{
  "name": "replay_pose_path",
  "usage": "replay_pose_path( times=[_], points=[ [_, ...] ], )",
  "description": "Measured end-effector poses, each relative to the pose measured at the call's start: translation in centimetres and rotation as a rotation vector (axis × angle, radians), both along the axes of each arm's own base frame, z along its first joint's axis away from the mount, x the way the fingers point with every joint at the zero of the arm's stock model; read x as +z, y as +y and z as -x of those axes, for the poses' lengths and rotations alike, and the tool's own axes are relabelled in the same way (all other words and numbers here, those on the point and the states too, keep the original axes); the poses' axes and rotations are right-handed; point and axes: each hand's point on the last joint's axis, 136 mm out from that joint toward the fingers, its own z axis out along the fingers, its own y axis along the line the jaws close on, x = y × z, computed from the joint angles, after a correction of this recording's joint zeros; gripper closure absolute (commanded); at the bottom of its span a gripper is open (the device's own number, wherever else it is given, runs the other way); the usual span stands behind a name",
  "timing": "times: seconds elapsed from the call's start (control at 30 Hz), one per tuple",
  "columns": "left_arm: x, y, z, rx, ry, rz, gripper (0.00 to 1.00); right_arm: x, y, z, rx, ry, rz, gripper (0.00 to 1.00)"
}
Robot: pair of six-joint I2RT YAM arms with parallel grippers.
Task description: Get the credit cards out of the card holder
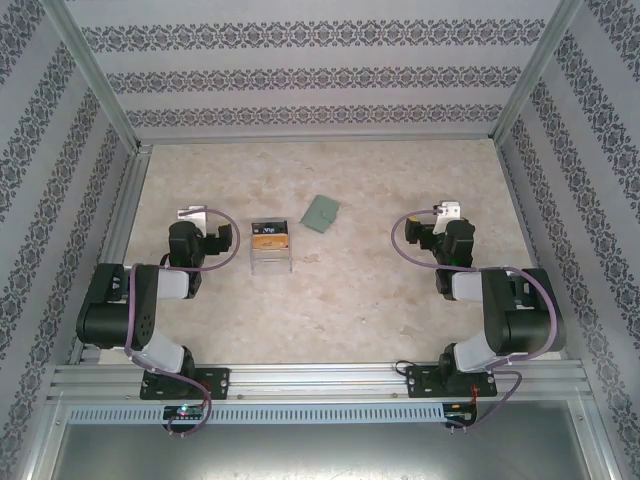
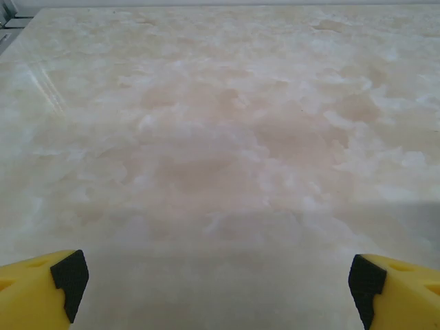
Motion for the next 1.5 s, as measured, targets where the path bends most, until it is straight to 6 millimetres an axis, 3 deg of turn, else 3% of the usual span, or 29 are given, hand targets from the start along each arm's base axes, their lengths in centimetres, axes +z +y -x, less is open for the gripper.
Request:
replay_pose_path(
  times=[0.83,0.9,0.93,1.03,1.13,1.2,1.27,1.33,1.5],
  points=[
    [0.0,0.2,0.0,0.014,0.041,-0.003,0.01,0.0,-0.1,0.0,-0.005,0.002,0.002,0.02],
    [1.3,0.8,-0.8,0.047,0.076,-0.004,0.01,0.1,-0.3,0.2,-0.022,0.009,0.008,0.02],
    [2.8,1.1,-1.6,0.071,0.080,0.000,0.01,0.3,-0.5,0.3,-0.036,0.013,0.011,0.02],
    [9.2,1.8,-3.9,0.138,0.053,0.040,0.01,2.2,-1.5,0.7,-0.098,-0.002,0.011,0.02],
    [15.8,1.8,-5.3,0.170,0.010,0.115,0.01,5.5,-3.1,1.0,-0.219,-0.027,-0.044,0.02],
    [18.4,1.2,-5.5,0.162,-0.002,0.178,0.00,7.8,-4.0,1.0,-0.291,-0.041,-0.101,0.02],
    [19.2,0.3,-5.4,0.137,0.013,0.249,0.01,10.1,-4.5,1.0,-0.338,-0.060,-0.165,0.02],
    [18.5,-0.9,-5.2,0.115,0.063,0.313,0.04,11.2,-4.5,1.2,-0.355,-0.066,-0.212,0.02],
    [14.9,-6.4,-6.3,0.017,0.243,0.405,0.07,10.0,-3.3,2.0,-0.327,0.010,-0.304,0.02]
  ],
)
